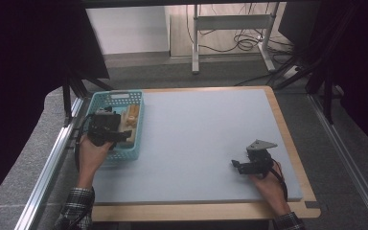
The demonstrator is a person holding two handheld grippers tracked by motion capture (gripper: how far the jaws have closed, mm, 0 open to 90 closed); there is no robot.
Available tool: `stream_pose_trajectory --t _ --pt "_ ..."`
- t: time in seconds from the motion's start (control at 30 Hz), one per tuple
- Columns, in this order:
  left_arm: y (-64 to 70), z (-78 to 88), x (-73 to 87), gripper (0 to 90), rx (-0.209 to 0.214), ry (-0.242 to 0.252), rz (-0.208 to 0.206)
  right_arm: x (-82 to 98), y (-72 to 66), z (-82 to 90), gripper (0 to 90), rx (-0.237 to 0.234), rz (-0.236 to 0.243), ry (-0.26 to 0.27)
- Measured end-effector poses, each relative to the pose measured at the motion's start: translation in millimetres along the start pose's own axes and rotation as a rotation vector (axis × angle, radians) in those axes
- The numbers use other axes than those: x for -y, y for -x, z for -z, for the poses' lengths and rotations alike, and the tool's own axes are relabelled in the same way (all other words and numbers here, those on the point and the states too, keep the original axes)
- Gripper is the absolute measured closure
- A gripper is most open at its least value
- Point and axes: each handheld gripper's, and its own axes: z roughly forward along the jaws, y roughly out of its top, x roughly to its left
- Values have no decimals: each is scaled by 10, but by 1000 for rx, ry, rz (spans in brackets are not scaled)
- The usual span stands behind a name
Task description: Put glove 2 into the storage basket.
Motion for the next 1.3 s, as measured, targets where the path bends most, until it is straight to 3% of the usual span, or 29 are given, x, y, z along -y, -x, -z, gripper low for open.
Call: stream_pose_trajectory --t 0.7,1.3 --pt "405 35 -26 17 41 22 -117 0 0 0 184 0 0 0" --pt "674 -18 36 17 116 48 -144 0 0 1 183 1 0 0"
